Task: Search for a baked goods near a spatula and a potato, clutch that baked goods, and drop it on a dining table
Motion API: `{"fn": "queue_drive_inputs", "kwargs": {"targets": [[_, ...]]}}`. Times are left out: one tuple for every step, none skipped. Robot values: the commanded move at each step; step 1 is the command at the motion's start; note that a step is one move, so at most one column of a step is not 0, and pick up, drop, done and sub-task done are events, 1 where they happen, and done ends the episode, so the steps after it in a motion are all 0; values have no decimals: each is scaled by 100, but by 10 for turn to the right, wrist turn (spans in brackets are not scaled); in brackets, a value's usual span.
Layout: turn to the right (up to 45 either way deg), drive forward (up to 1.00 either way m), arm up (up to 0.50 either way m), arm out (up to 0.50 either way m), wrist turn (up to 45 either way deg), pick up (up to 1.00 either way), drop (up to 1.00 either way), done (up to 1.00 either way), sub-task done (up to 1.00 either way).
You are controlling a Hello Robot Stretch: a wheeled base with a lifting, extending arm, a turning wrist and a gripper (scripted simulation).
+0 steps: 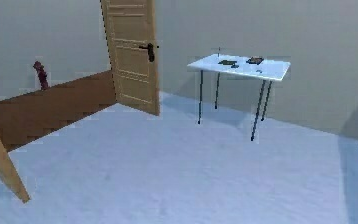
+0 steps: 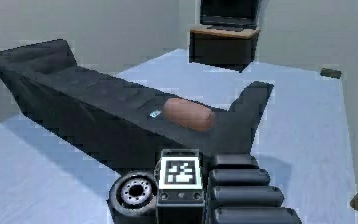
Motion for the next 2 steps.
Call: {"fn": "queue_drive_inputs", "kwargs": {"targets": [[-240,0,0,0,0,0,0,0,0],[0,100,0,0,0,0,0,0,0]]}}
